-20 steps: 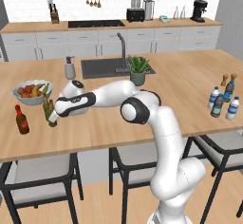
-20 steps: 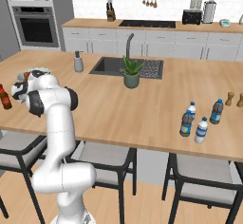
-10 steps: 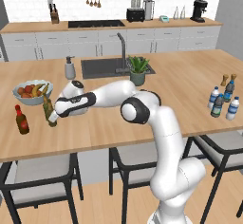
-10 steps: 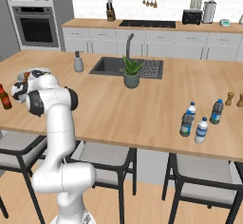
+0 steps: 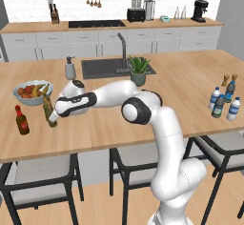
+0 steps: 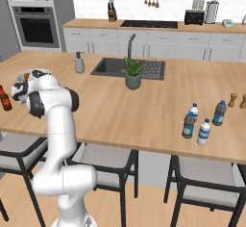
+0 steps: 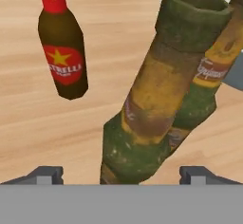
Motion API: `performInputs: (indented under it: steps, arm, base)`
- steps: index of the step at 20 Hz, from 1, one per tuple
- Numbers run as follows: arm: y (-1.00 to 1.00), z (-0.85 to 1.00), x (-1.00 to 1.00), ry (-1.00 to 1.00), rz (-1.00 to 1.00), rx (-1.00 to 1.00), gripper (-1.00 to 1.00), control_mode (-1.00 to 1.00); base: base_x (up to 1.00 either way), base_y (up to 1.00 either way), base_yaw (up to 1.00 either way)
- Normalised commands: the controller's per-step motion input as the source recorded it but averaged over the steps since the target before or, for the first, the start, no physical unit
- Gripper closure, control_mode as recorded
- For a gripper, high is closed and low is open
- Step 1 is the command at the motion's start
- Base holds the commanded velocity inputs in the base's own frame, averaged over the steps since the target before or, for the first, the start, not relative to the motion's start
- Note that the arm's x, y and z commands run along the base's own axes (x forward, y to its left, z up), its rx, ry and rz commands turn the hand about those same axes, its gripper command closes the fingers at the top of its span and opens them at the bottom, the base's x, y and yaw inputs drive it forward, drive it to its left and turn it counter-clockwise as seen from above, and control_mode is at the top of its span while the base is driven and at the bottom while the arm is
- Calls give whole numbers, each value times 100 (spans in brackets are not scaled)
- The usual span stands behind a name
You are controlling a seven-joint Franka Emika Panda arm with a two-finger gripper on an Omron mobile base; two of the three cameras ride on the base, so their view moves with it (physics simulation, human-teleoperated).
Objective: Move the plastic bottles in the middle to the plastics group, and the glass bottles in the middle to the glass group.
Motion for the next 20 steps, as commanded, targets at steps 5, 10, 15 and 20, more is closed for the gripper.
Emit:
performInputs:
  steps: [5, 10, 15, 20]
  arm:
    - [-20, 76, -66, -5, -1, 1, -100, -100]
    - [-46, 82, -99, -8, -9, 7, -100, -100]
    - [-78, 41, -86, -2, -15, 6, -100, -100]
    - [-97, 2, -61, 0, -19, 15, -100, -100]
  base:
    - [0, 0, 0]
    - [0, 0, 0]
    - [0, 0, 0]
    - [0, 0, 0]
